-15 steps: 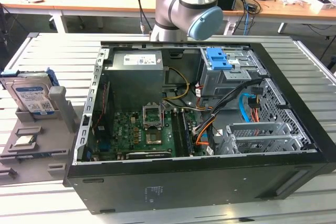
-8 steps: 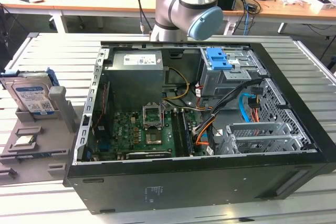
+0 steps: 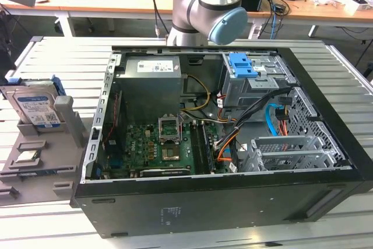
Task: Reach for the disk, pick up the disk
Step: 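Pick up the disk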
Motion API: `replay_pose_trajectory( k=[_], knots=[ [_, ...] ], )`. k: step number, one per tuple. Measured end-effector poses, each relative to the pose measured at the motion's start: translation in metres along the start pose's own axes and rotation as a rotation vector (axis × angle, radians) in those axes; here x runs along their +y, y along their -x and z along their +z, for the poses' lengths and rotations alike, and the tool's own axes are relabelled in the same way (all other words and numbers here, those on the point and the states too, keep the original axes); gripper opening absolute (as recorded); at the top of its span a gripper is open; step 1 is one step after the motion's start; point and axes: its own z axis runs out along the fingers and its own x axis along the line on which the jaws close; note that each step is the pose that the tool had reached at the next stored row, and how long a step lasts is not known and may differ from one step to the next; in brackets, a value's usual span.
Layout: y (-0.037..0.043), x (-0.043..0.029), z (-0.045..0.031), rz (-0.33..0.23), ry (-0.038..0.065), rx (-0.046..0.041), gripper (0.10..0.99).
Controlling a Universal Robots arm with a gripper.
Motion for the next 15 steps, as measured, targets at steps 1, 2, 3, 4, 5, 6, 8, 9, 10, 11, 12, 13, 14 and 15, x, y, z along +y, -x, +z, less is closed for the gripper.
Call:
replay_pose_trajectory(
  k=[1,2,3,4,5,6,8,9,10,11,12,13,14,15],
  knots=[
    [0.0,-0.0001,0.001,0.0,0.0,-0.0001,0.482],
    [0.0,-0.0001,0.0025,0.0,0.0,0.0,0.482],
    [0.0,-0.0002,0.004,0.0,0.0,0.0001,0.482],
    [0.0,-0.0002,0.0051,0.0,0.0,0.0001,0.482],
    [0.0,-0.0002,0.0062,0.0,0.0,0.0001,0.482],
    [0.0,-0.0003,0.0078,0.0,0.0,0.0003,0.482],
    [0.0001,-0.0007,0.0103,0.0,0.0,0.0007,0.482],
    [0.0006,-0.0018,0.0116,0.0,0.0,0.001,0.482],
    [0.0008,-0.0025,0.0125,0.0,0.0,0.0011,0.482],
    [0.001,-0.0033,0.0136,0.0,0.0,0.0013,0.482],
    [0.0013,-0.0038,0.0148,0.0,0.0,0.0016,0.482],
    [0.0014,-0.0045,0.0163,0.0,0.0,0.0021,0.482],
    [0.0015,-0.0051,0.0189,0.0,0.0,0.0026,0.482],
    [0.0015,-0.0052,0.0206,0.0,0.0,0.0029,0.482]
  ],
)
